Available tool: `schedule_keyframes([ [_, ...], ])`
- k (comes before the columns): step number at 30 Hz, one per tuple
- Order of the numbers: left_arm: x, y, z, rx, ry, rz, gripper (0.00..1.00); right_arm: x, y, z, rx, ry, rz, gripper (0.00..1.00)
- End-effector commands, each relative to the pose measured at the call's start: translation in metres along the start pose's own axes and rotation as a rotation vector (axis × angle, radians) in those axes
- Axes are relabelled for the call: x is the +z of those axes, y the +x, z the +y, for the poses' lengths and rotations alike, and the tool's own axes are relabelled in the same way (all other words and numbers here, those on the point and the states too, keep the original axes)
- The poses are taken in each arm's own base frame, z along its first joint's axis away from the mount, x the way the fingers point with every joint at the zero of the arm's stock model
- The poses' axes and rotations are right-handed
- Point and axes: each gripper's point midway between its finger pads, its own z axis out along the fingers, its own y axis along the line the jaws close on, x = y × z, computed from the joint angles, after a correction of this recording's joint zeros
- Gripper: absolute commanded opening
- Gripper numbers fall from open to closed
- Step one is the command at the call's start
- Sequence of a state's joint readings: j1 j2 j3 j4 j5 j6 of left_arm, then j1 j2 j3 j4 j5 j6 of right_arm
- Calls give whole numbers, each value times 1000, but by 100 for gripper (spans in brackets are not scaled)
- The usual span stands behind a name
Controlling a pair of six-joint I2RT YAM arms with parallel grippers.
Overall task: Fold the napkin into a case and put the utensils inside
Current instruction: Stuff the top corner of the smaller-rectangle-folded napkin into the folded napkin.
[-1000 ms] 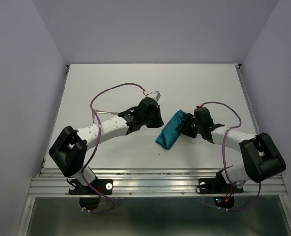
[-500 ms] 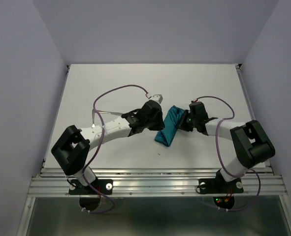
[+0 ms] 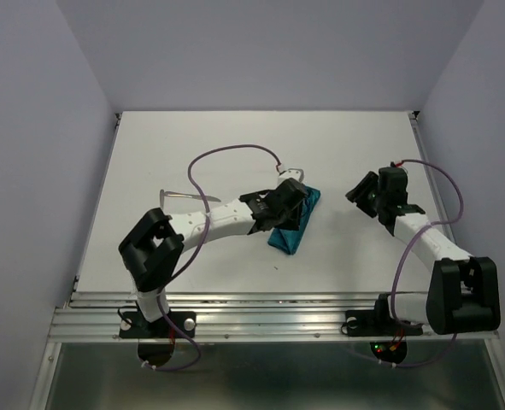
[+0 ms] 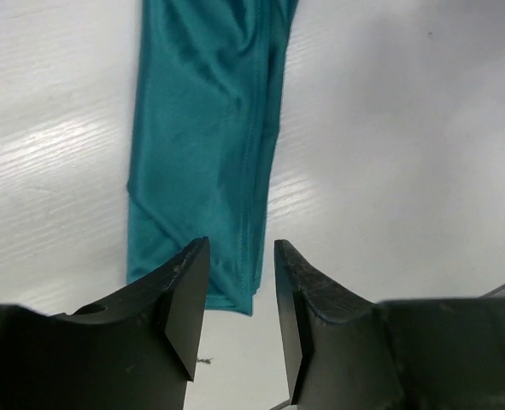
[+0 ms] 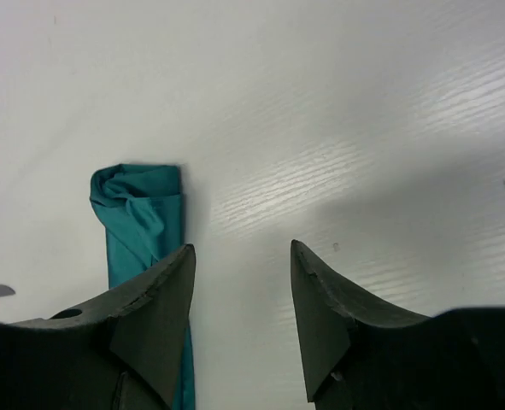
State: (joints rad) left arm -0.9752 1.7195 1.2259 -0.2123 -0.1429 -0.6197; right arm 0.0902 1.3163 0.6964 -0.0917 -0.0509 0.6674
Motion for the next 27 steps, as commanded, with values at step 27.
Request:
schedule_keyframes([
  [27, 71, 1, -33, 339, -301, -53, 49, -20, 0, -30, 47, 78, -17, 62],
])
